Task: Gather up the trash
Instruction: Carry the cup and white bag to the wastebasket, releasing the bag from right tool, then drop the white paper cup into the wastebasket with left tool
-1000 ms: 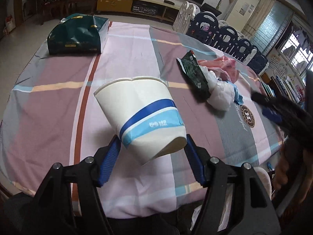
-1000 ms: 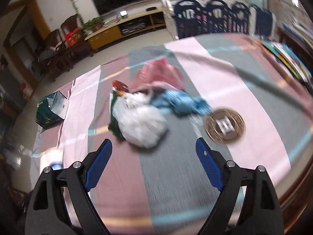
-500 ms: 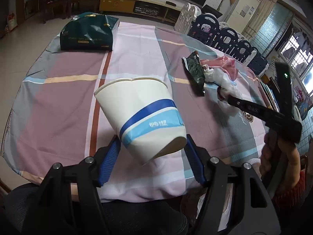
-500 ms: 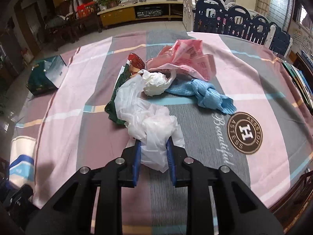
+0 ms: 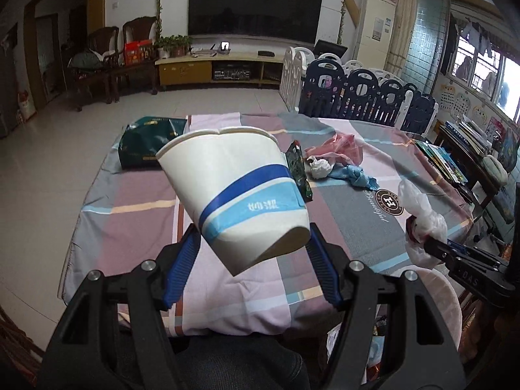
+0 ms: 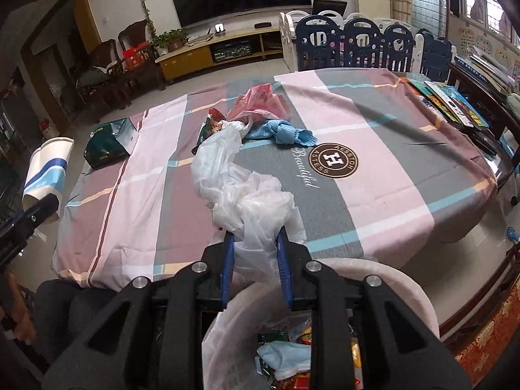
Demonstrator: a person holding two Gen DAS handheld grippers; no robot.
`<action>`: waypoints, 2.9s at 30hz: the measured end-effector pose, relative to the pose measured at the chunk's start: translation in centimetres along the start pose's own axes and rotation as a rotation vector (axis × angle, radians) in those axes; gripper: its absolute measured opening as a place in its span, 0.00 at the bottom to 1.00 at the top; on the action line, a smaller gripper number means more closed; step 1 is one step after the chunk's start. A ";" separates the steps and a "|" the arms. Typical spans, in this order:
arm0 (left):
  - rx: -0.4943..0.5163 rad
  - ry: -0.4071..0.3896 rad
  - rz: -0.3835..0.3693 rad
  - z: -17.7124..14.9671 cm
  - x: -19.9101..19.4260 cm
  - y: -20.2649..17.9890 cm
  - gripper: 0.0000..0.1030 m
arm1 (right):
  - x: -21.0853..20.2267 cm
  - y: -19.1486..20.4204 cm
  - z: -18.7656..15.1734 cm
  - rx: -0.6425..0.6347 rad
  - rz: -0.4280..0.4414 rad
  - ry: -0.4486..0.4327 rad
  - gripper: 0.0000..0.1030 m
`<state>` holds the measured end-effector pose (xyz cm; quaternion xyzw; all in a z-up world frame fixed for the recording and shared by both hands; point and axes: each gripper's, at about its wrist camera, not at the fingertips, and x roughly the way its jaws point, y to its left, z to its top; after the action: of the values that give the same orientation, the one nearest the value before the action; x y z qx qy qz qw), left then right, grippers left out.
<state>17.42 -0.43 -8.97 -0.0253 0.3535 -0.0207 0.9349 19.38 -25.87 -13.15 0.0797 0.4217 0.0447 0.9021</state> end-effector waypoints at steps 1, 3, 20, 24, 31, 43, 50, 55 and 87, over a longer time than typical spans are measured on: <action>0.003 -0.008 -0.001 0.1 -0.6 -0.4 0.65 | -0.8 -0.3 -0.2 0.005 -0.003 -0.010 0.24; 0.007 -0.025 -0.003 0.1 -1.8 -0.9 0.65 | -2.1 -0.7 -0.6 0.017 -0.003 -0.026 0.24; 0.056 -0.076 -0.022 -1.5 -7.5 -3.7 0.65 | -8.0 -2.2 -3.0 0.050 0.015 -0.087 0.24; 0.046 -0.071 -0.026 -2.0 -7.5 -3.1 0.65 | -8.0 -2.1 -3.5 0.043 0.006 -0.066 0.24; 0.018 -0.066 -0.024 -2.2 -7.2 -1.8 0.65 | -7.5 -1.2 -3.6 0.030 0.013 -0.047 0.24; -0.001 -0.057 -0.013 -2.5 -7.1 -0.9 0.65 | -6.8 -0.2 -3.9 0.015 0.024 -0.029 0.24; 0.000 -0.056 -0.016 -2.5 -7.2 -1.0 0.65 | -7.2 -1.9 -5.4 0.003 -0.027 0.007 0.24; 0.010 -0.053 -0.027 -2.8 -7.3 -1.4 0.65 | -5.9 -5.1 -8.3 0.044 -0.106 0.101 0.24; 0.661 0.339 -0.437 -13.1 1.6 -20.0 0.92 | -8.7 -15.7 -9.7 0.461 -0.159 0.008 0.81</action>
<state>9.55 -20.86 -18.58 0.2049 0.4630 -0.3343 0.7950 6.52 -41.59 -15.57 0.2496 0.4291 -0.1236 0.8592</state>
